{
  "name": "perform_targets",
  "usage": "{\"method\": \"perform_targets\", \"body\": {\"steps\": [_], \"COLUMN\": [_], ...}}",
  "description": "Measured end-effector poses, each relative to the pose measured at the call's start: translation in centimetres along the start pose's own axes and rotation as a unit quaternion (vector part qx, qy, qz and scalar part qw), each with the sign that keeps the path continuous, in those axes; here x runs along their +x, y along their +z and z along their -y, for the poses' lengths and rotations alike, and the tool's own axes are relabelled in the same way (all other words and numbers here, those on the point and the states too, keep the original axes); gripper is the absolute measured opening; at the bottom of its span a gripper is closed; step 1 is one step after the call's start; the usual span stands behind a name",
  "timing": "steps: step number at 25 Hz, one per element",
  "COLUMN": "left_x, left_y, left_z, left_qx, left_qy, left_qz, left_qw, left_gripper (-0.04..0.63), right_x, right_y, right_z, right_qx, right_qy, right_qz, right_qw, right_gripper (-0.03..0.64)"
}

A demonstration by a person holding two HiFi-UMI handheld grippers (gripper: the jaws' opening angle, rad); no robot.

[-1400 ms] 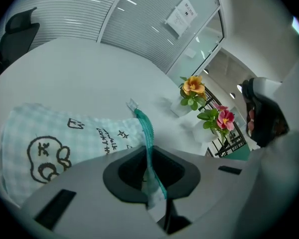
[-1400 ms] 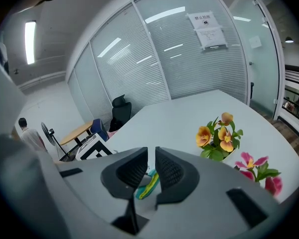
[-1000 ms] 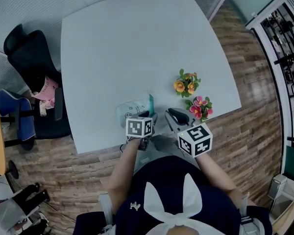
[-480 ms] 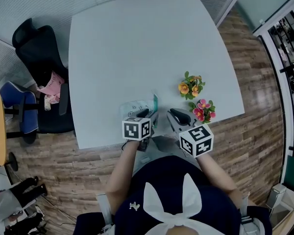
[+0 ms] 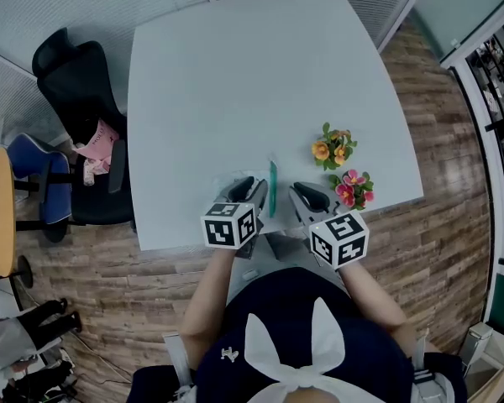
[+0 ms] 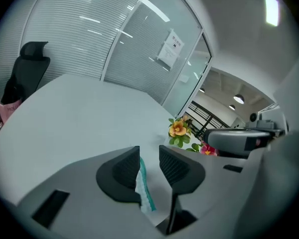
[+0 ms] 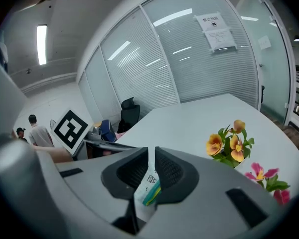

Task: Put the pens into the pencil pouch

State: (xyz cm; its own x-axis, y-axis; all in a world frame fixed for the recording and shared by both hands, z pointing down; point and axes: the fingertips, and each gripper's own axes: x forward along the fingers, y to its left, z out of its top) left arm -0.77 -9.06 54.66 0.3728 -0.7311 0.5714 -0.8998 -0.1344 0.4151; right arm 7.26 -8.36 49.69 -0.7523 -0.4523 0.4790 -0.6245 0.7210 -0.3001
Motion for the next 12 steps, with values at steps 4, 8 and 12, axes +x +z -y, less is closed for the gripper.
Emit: {"method": "perform_targets", "body": {"steps": [4, 8, 12], "left_x": [-1.9, -3.4, -5.0], "left_y": [1.7, 2.4, 2.8], "left_z": [0.6, 1.1, 1.6], "left_qx": [0.024, 0.054, 0.067], "left_qy": [0.009, 0.02, 0.026], "left_qz": [0.035, 0.051, 0.061], "left_qw": [0.999, 0.997, 0.9956], "left_gripper": [0.061, 0.039, 0.028], "right_x": [0.0, -0.2, -0.9], "right_y": [0.3, 0.6, 1.2], "right_z": [-0.6, -1.4, -2.6], "right_qx": [-0.003, -0.009, -0.018], "right_qy": [0.002, 0.002, 0.007], "right_qz": [0.007, 0.016, 0.03], "right_qw": [1.0, 1.0, 0.999], "right_gripper": [0.038, 0.008, 0.006]}}
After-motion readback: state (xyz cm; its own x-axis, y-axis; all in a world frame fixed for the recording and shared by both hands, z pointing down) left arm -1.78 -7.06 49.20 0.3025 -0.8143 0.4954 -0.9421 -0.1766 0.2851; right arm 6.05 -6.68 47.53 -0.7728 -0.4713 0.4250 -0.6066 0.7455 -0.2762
